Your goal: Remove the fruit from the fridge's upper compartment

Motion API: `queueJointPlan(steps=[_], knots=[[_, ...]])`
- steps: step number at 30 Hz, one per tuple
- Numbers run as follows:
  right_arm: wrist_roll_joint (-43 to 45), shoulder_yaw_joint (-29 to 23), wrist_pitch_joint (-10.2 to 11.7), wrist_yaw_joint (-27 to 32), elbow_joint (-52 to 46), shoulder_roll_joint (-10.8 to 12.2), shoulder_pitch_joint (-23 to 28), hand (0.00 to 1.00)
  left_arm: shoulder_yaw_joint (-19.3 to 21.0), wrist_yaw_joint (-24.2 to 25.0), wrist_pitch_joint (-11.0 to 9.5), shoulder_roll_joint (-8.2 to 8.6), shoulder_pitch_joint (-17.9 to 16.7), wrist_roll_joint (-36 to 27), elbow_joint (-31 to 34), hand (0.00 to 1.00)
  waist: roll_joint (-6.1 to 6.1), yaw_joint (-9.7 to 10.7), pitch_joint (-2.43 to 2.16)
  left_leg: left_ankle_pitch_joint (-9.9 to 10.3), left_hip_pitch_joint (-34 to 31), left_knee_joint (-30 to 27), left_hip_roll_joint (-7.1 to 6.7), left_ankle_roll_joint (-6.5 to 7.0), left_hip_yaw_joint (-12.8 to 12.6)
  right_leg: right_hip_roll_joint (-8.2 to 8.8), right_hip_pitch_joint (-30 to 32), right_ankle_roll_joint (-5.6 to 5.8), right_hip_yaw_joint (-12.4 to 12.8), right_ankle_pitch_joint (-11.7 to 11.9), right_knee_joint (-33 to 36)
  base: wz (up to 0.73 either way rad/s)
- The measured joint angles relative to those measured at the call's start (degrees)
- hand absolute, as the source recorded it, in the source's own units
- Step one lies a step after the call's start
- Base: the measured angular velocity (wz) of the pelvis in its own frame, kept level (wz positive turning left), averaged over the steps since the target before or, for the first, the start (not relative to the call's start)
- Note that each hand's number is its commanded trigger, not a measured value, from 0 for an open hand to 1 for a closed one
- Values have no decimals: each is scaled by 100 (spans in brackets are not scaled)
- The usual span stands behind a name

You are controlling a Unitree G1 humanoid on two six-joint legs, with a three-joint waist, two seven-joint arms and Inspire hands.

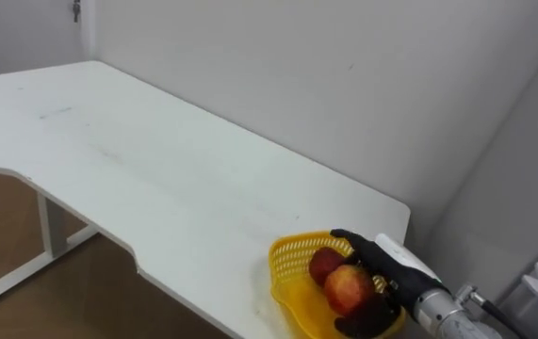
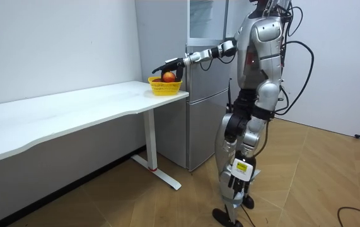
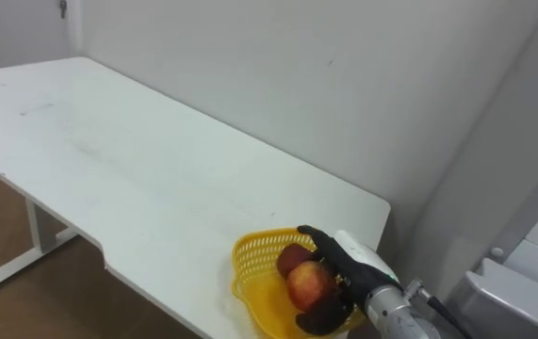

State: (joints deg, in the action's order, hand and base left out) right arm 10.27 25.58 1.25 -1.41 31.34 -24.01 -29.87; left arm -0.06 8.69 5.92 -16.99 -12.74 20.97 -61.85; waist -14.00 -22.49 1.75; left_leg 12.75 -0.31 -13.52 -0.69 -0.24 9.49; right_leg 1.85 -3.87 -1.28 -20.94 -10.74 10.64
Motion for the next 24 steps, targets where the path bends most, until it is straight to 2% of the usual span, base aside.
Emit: queueJointPlan(steps=[10,16,20,24], knots=[[-139,2,-1,4,11,0,1,0,-2,101,6,0,-40,-1,11,0,-6,2,-6,-1,45,0,-1,0,2,-1,-36,0,21,0,2,0],[-154,0,-11,2,-177,-3,1,0,109,97,43,12,-100,-7,240,0,-4,39,-12,0,54,-30,5,0,-18,6,-37,0,39,1,8,0],[-525,-39,-4,1,-752,-92,2,0,214,87,40,55,-91,-4,239,0,68,152,-11,2,92,-19,8,3,-76,8,-75,2,49,2,8,-5],[-535,-307,2,-1,-1331,-108,31,0,222,57,33,85,-122,68,233,0,144,335,-46,7,157,-15,3,11,-65,6,-137,7,41,5,2,0]])
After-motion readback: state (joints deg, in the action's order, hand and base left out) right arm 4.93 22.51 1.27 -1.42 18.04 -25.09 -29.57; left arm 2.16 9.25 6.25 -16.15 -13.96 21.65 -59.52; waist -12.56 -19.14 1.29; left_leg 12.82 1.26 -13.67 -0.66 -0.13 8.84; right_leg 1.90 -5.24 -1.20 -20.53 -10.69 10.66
